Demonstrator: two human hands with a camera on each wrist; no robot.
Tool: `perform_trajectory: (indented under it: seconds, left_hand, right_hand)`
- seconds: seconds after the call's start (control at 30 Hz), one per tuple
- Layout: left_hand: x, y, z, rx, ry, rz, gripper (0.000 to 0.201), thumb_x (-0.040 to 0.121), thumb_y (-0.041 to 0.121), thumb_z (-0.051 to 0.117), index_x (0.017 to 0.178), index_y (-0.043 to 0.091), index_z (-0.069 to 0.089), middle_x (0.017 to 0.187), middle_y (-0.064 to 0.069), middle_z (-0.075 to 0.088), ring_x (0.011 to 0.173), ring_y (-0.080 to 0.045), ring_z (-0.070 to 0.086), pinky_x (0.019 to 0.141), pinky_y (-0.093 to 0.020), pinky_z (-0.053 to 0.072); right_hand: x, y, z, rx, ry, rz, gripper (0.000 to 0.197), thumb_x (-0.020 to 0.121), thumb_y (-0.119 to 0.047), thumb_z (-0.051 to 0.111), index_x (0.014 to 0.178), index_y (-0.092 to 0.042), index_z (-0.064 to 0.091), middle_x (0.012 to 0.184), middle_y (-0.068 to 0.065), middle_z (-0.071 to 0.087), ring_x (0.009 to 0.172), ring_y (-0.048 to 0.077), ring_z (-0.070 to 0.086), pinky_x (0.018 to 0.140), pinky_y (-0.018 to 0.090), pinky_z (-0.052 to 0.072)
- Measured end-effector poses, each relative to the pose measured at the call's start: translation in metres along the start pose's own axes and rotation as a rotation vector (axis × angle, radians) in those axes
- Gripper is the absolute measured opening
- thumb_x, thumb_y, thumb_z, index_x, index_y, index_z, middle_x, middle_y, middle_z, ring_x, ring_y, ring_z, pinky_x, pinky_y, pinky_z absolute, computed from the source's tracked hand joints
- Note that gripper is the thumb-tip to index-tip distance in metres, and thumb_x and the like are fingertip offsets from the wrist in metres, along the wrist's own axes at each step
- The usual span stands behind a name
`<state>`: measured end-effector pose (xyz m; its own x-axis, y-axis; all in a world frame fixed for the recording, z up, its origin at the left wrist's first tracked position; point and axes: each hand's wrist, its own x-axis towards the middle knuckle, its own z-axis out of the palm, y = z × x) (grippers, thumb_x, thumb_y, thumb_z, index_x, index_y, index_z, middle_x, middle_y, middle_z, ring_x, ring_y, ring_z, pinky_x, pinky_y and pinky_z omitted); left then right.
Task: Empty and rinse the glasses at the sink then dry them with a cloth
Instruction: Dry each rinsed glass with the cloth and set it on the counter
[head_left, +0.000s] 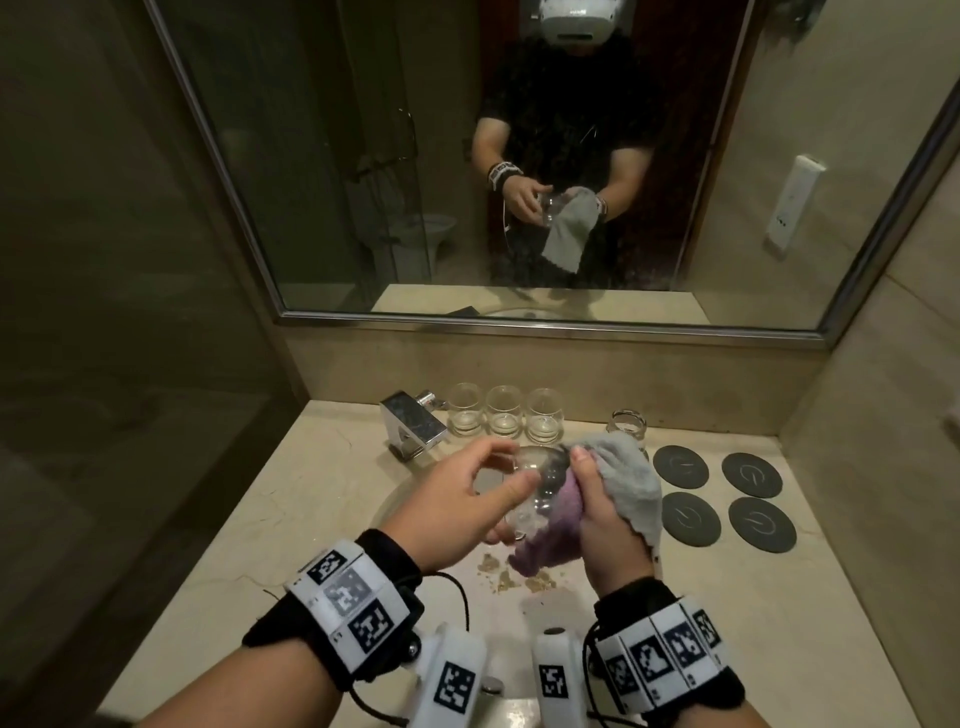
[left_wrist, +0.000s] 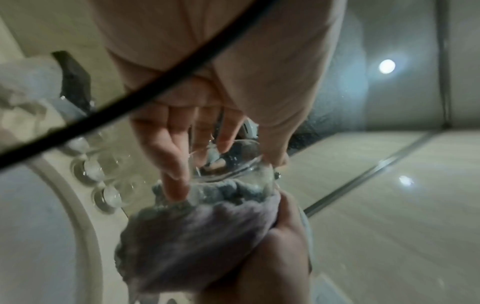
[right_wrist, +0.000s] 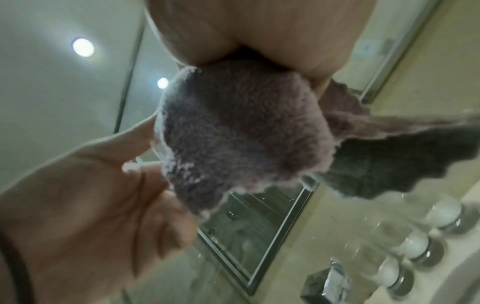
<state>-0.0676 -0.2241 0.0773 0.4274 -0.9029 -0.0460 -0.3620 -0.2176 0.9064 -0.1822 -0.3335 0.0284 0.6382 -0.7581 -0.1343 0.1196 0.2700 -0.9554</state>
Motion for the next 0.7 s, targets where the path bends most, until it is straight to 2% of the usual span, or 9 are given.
perform_trajectory:
  seconds: [0.07,0.13,0.2,0.27,0.37,0.5,0.57,0.63,0.7]
  left_hand:
    - [-0.003,-0.001,-0.002,0.276,-0.014,0.191,0.058,0.083,0.050,0.069,0.135,0.039,0.045,0.130,0.022,0.050,0.083,-0.008,0.066,0.079,-0.030,0.057]
    - [-0.003,-0.007,-0.004,0.335,-0.013,0.265,0.065,0.081,0.047,0.072,0.137,0.046,0.041,0.133,0.029,0.044,0.090,-0.004,0.061,0.081,-0.026,0.055]
    - [-0.002,-0.010,-0.007,0.151,0.004,0.151,0.075,0.074,0.062,0.069,0.140,0.047,0.037,0.134,0.027,0.046,0.090,-0.008,0.066,0.079,-0.029,0.058]
    - [0.003,-0.010,-0.009,-0.083,0.012,-0.019,0.086,0.066,0.078,0.064,0.138,0.036,0.042,0.129,0.011,0.055,0.081,-0.019,0.072,0.072,-0.035,0.060]
    - [0.004,-0.005,-0.008,-0.084,0.013,-0.003,0.066,0.073,0.065,0.069,0.130,0.038,0.047,0.124,0.008,0.058,0.081,-0.019,0.071,0.077,-0.041,0.060]
    - [0.000,-0.008,-0.010,0.248,-0.027,0.221,0.070,0.078,0.037,0.078,0.136,0.049,0.040,0.136,0.023,0.046,0.093,-0.007,0.062,0.084,-0.029,0.056]
    - [0.000,-0.006,-0.012,0.074,-0.044,0.136,0.075,0.076,0.046,0.078,0.140,0.048,0.038,0.139,0.023,0.044,0.090,-0.010,0.067,0.083,-0.030,0.057]
    - [0.002,-0.002,-0.013,-0.115,-0.056,0.015,0.071,0.072,0.062,0.068,0.137,0.045,0.042,0.136,0.014,0.049,0.083,-0.019,0.073,0.080,-0.037,0.060]
    - [0.002,0.002,-0.012,-0.162,-0.036,-0.005,0.054,0.077,0.055,0.064,0.127,0.043,0.049,0.132,0.006,0.054,0.081,-0.024,0.073,0.080,-0.041,0.061]
  right_hand:
    - [0.001,-0.009,-0.001,0.112,-0.038,0.106,0.046,0.094,-0.051,0.048,0.089,-0.015,0.077,0.094,0.012,0.075,0.087,0.023,0.071,0.094,0.044,0.052]
    - [0.002,-0.015,-0.002,0.164,-0.091,0.151,0.044,0.096,-0.044,0.047,0.092,-0.012,0.077,0.101,0.018,0.073,0.096,0.030,0.070,0.100,0.049,0.047]
    - [0.002,-0.012,0.001,0.108,-0.047,0.108,0.044,0.097,-0.047,0.045,0.098,-0.016,0.076,0.106,0.014,0.073,0.101,0.029,0.069,0.099,0.047,0.047]
    - [0.001,-0.007,0.004,-0.009,0.040,-0.051,0.042,0.092,-0.058,0.050,0.111,-0.026,0.071,0.117,0.003,0.069,0.109,0.021,0.065,0.100,0.048,0.047]
    - [0.001,-0.003,0.005,-0.103,0.011,-0.092,0.063,0.076,-0.078,0.051,0.114,-0.030,0.068,0.118,0.000,0.069,0.110,0.022,0.065,0.097,0.051,0.050]
    - [0.009,-0.014,-0.003,0.077,-0.082,0.147,0.049,0.084,-0.060,0.056,0.102,-0.018,0.075,0.107,0.015,0.072,0.104,0.032,0.068,0.103,0.053,0.044]
    - [0.009,-0.014,-0.001,0.020,-0.076,0.098,0.046,0.090,-0.058,0.050,0.102,-0.022,0.075,0.106,0.009,0.074,0.104,0.027,0.068,0.102,0.050,0.044]
    - [0.010,-0.007,0.001,-0.132,0.005,-0.037,0.055,0.086,-0.071,0.045,0.107,-0.029,0.073,0.110,-0.003,0.073,0.107,0.015,0.066,0.102,0.044,0.045]
    - [0.009,-0.003,0.002,-0.227,0.007,-0.091,0.068,0.078,-0.082,0.045,0.115,-0.031,0.068,0.119,-0.007,0.068,0.115,0.012,0.062,0.106,0.045,0.043]
